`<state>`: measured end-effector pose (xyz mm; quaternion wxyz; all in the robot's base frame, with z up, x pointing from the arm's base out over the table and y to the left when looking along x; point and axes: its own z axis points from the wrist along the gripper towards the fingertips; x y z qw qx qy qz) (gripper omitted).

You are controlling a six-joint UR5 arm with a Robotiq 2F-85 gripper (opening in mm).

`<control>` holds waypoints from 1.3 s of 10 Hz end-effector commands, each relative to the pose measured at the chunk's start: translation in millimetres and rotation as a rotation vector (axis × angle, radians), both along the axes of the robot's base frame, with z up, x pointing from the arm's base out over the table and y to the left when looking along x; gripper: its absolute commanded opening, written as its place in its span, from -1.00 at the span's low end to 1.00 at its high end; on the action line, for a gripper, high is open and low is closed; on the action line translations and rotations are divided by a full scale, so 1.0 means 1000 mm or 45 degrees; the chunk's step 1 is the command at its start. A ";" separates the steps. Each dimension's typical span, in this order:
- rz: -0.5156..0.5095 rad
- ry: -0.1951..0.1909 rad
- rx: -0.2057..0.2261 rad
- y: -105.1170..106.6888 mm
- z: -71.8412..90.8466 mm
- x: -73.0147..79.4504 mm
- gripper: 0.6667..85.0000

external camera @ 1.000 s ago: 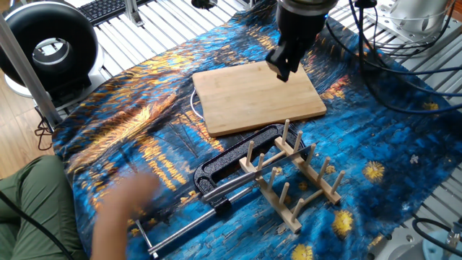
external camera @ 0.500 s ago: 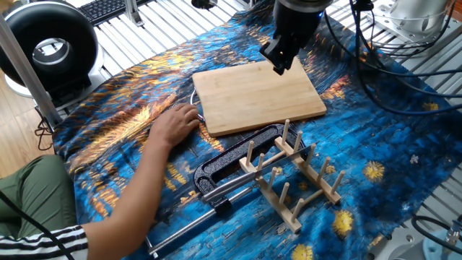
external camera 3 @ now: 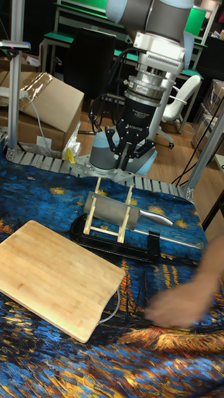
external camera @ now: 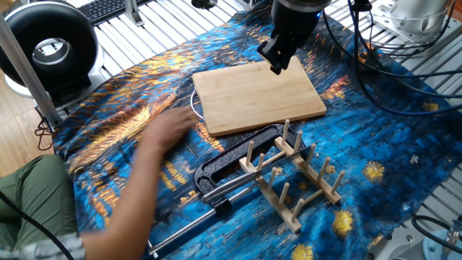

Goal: Put the knife on the knife rack

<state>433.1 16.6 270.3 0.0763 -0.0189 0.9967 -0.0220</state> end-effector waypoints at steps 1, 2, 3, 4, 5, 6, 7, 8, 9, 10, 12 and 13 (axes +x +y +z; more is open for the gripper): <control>-0.016 -0.004 0.012 0.001 0.001 0.000 -0.53; -0.024 -0.004 0.011 0.001 0.001 0.001 -0.54; -0.039 -0.005 0.015 0.001 0.001 0.001 -0.65; -0.049 -0.009 0.023 0.002 0.002 0.001 -0.69; -0.052 -0.007 0.027 0.003 0.002 0.001 -0.76; -0.064 0.000 0.031 0.004 0.001 0.000 -0.89; -0.066 0.002 0.029 0.004 0.000 0.000 -0.92; -0.065 0.004 0.029 0.004 0.000 0.000 -0.92; -0.055 0.004 0.025 0.003 0.000 -0.001 -0.93; -0.041 0.001 0.023 0.002 0.000 0.000 -0.94; -0.024 0.000 -0.001 -0.001 0.000 0.001 -0.95; -0.018 0.002 -0.012 -0.003 0.000 0.001 -0.95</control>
